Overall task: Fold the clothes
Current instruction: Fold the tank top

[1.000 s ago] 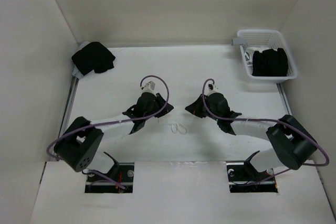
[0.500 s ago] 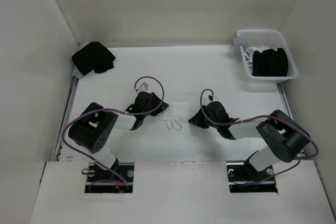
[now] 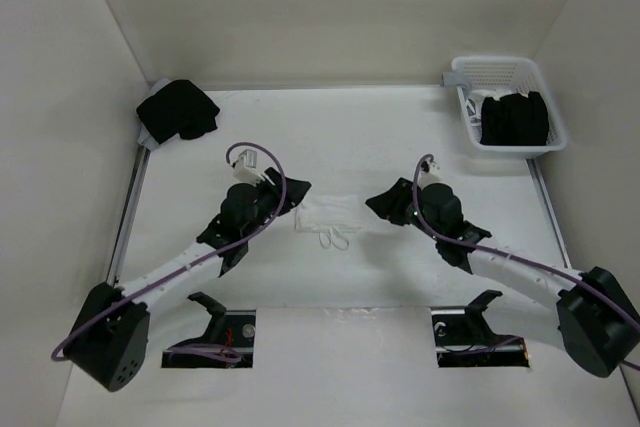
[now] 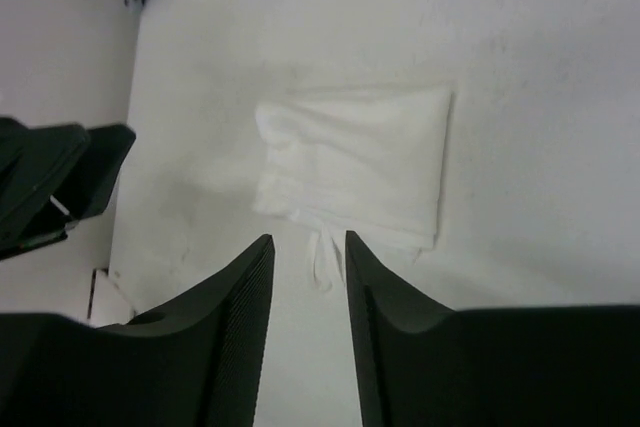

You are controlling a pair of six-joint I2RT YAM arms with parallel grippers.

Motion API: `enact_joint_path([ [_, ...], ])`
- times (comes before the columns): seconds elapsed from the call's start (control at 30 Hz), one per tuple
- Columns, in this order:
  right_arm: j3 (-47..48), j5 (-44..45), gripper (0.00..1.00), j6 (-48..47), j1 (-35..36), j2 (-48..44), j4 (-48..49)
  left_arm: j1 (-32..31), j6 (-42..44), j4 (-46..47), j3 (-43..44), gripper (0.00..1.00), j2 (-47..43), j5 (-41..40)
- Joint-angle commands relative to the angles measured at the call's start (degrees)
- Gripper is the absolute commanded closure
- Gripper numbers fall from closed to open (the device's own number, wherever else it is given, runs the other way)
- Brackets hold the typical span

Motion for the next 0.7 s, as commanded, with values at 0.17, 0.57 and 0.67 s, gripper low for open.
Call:
enact_joint_path([
  [0.17,2.56,12.39,0.46,-12.2,-4.56,-7.84,1.06,1.05,14.5,-27.09,-0.76,0.58,-16.2,-16.91],
  [0.57,-6.49,24.19,0.35,-9.58,-7.99,-8.19,8.11,15.02,12.23,-38.19,-2.6,0.46,-23.87,-12.99],
  [0.67,-7.19,23.93,0.34,-8.79,-9.05,-8.81,8.28,17.48,11.87,-37.22,-3.75,0.46,-23.25,-10.87],
])
